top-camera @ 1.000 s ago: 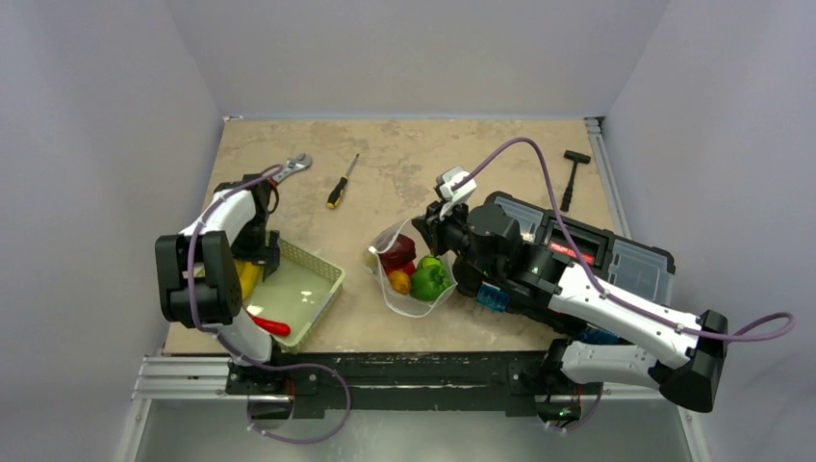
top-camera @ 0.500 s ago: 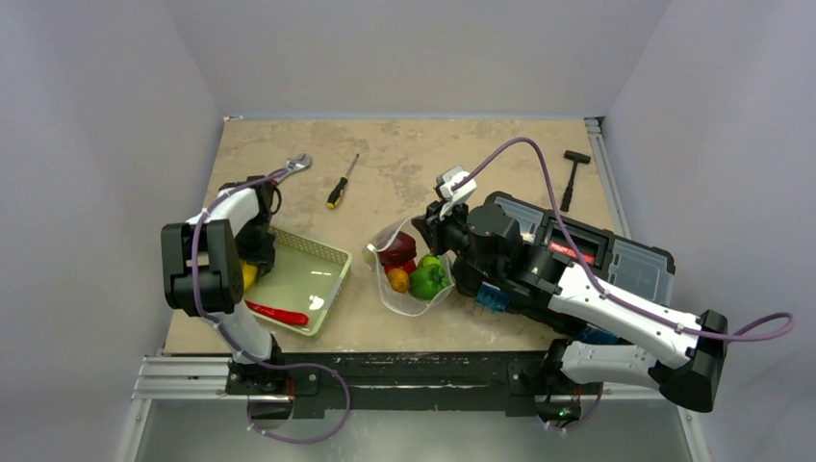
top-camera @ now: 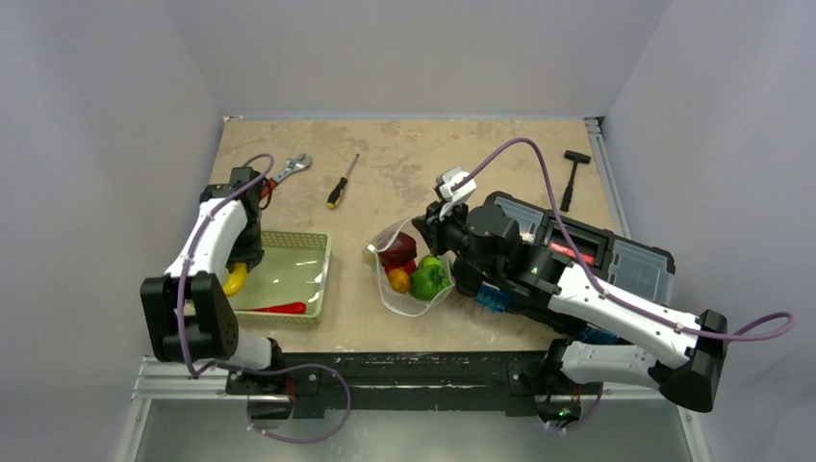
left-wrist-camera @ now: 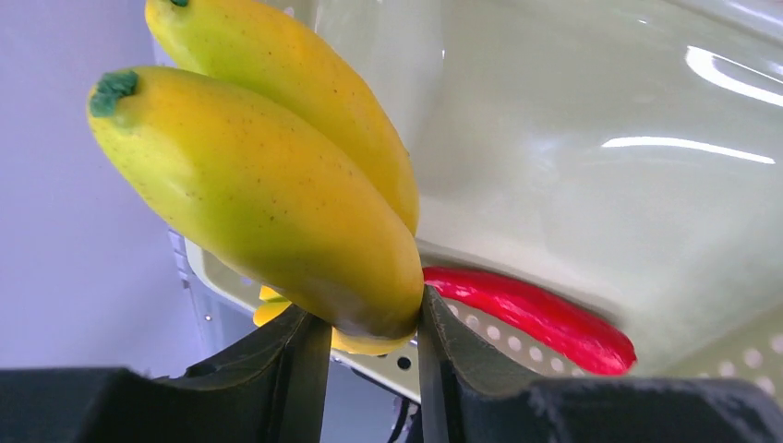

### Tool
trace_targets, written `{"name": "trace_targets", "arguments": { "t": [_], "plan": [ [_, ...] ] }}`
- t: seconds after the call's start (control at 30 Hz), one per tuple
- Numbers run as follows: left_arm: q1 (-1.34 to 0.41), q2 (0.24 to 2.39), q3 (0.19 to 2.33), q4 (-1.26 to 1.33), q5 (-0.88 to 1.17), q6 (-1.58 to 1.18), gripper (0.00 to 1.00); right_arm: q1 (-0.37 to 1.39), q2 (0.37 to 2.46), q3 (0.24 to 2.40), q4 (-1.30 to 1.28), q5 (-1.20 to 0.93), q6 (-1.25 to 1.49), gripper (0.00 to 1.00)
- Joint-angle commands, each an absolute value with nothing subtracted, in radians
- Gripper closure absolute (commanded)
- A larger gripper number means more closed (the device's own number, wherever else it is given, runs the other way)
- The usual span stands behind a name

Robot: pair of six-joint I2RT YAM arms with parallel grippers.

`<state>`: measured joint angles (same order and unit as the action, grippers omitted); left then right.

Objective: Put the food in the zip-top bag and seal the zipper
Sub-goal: Pick up the fake fruit from the bin, then place the fake fruit in the zipper food storage bag.

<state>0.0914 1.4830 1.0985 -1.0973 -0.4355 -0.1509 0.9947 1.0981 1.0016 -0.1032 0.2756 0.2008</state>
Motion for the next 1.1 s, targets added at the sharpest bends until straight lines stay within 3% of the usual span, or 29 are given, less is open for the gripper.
{"name": "trace_targets", "arguments": {
  "t": [0.0,0.23,0.6,1.07],
  "plan": [
    [0.079,1.338,1.134,-1.145,-0.357,-0.235,0.93,1.0,1.091,1.004,-0.036,0.285,0.204,1.0],
    [0.078,1.113,1.189,-1.134,-0.144,-0.317,1.0,1.0,1.125,1.01,-0.044,0.295,0.209,1.0],
    [0.068,0.743,1.01,-0.705,0.53,-0.776,1.0,1.0,1.206,1.046,-0.043,0.455,0.316,1.0],
    [-0.112,0.562,0.922,-0.416,0.495,-1.447,1.0,1.001,1.375,1.236,-0.116,0.64,0.594,1.0]
  ]
}}
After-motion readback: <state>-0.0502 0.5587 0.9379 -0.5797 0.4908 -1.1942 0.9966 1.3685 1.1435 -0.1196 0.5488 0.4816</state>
